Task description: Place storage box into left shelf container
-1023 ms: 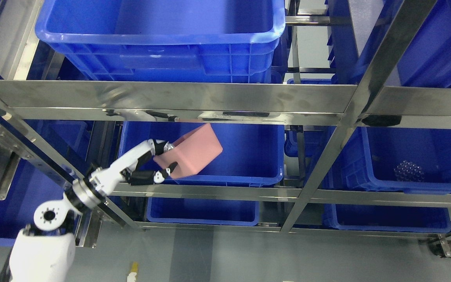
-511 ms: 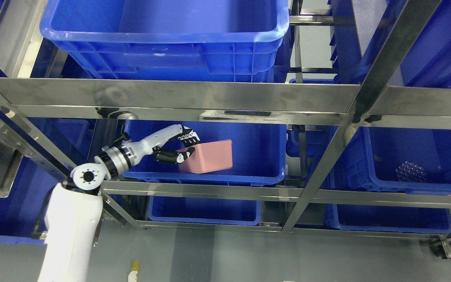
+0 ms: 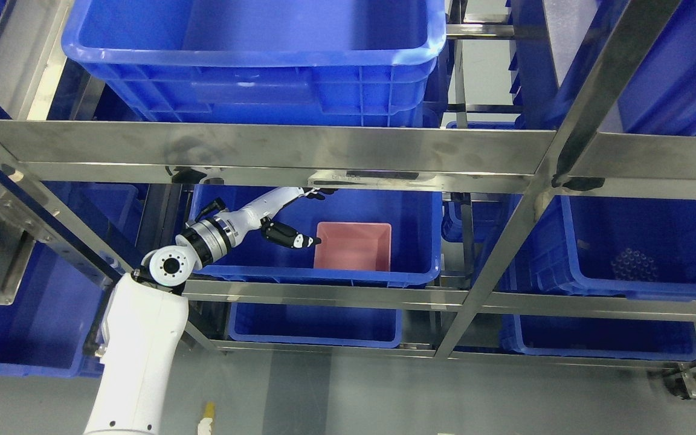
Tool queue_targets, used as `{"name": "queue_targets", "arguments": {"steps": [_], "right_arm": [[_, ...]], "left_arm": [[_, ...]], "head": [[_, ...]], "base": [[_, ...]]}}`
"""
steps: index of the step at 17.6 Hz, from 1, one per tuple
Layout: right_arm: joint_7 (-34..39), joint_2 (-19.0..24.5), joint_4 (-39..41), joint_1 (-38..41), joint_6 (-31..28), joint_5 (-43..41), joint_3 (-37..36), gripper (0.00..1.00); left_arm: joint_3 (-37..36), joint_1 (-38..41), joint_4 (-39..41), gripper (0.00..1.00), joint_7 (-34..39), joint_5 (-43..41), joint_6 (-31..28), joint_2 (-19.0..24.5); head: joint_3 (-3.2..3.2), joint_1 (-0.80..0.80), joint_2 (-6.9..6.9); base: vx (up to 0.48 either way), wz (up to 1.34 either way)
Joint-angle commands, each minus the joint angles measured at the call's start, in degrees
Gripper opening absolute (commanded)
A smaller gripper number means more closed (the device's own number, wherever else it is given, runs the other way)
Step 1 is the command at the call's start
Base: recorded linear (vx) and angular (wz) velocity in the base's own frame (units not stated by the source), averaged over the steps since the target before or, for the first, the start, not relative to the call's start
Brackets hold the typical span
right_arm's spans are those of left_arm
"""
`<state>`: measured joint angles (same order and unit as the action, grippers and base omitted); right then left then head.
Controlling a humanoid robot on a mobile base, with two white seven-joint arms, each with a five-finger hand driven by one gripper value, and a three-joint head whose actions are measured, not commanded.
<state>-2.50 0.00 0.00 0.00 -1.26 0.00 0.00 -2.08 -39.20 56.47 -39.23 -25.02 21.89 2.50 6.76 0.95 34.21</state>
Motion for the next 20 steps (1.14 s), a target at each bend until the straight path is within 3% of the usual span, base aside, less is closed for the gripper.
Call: {"name": "queue_targets", "arguments": {"steps": [1, 3, 5, 7, 10, 20], "right_arm": [[0.0, -1.0, 1.0, 0.5, 0.0, 0.1, -0.3, 1.00], [0.0, -1.0, 1.0, 0.5, 0.0, 0.1, -0.3, 1.00], [0.0, -1.0, 1.0, 0.5, 0.0, 0.1, -0.3, 1.00], [0.0, -1.0, 1.0, 0.6, 0.0, 0.1, -0.3, 1.00], [0.0, -1.0, 1.0, 0.5, 0.0, 0.1, -0.3, 1.00], [0.0, -1.0, 1.0, 0.5, 0.0, 0.1, -0.3, 1.00]], "left_arm": [[7.1, 10.3, 19.6, 0.98, 6.3, 20.3, -6.3, -1.5], [8.8, 16.7, 27.7, 0.99, 13.2, 22.3, -6.2, -1.5], [8.7, 23.6, 34.6, 0.99, 24.9, 22.3, -6.2, -1.5], [7.8, 27.9, 35.2, 0.99, 33.6, 22.3, -3.2, -1.5], [4.4, 33.0, 35.2, 0.99, 34.7, 22.3, 1.5, -1.5], [3.0, 33.7, 35.1, 0.99, 35.0, 23.0, -0.1, -1.5]], "head": [[0.00, 0.00, 0.00], [0.00, 0.00, 0.00], [0.00, 0.00, 0.00], [0.00, 0.00, 0.00], [0.00, 0.00, 0.00], [0.00, 0.00, 0.00]], "base": [[0.000, 0.00], [0.000, 0.00], [0.000, 0.00], [0.000, 0.00], [0.000, 0.00], [0.000, 0.00]]}}
